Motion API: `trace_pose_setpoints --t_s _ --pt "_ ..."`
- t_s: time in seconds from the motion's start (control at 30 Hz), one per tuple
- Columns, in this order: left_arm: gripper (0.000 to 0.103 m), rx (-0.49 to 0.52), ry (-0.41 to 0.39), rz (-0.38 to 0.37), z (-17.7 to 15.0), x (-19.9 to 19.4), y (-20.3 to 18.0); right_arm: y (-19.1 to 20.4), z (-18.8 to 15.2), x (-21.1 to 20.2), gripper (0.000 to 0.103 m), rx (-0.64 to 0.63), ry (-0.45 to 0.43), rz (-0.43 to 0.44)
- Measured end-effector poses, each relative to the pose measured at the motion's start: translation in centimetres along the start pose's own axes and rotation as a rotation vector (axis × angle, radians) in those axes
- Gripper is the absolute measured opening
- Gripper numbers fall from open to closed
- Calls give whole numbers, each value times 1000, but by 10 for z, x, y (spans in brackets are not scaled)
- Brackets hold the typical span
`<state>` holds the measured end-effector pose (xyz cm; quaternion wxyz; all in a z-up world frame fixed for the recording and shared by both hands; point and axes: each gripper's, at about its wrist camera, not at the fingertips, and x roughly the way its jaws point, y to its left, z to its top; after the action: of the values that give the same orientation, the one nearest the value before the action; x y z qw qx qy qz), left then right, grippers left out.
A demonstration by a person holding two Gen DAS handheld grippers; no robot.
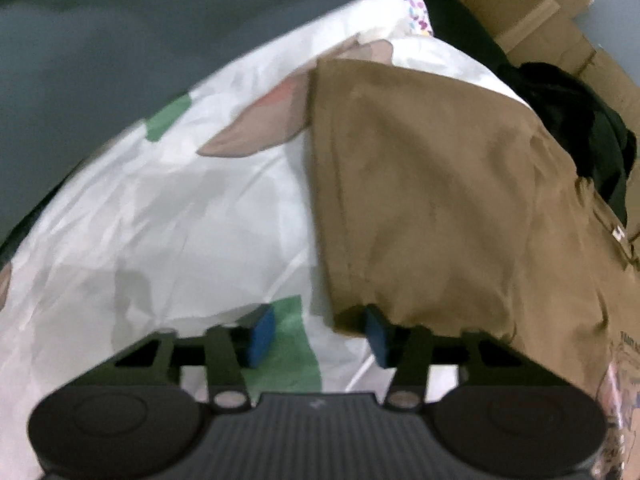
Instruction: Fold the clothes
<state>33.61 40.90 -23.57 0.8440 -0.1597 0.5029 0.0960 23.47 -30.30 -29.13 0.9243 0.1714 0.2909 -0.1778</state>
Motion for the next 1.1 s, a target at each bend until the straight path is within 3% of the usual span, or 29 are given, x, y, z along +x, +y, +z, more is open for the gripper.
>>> trace_pose_setpoints --t_s 0.07,0.17,0.3,0.7,0.77,0.83,0.93,1.03,1.1 --pt "14 -7 3 -23 4 3 -1 0 0 1 29 0 2 0" --pt "1 19 -4 4 9 3 -5 0 -1 2 28 0 6 0" --pt "1 53 -33 84 17 -2 -7 1 -1 1 28 -2 4 -1" --pt "1 74 -24 104 15 -1 -4 1 -1 1 28 -8 5 0" --pt "8 65 -25 102 16 -2 -4 2 -1 1 29 -9 5 1" --pt "29 59 -56 127 18 -7 -4 2 0 1 29 -12 3 3" --pt "50 46 -123 134 25 -17 -1 3 0 1 29 -15 1 2" --pt "61 38 -173 130 37 -21 0 3 -1 2 29 -17 3 1" --pt "62 48 -199 133 45 -21 -2 4 -1 3 29 -20 5 -1"
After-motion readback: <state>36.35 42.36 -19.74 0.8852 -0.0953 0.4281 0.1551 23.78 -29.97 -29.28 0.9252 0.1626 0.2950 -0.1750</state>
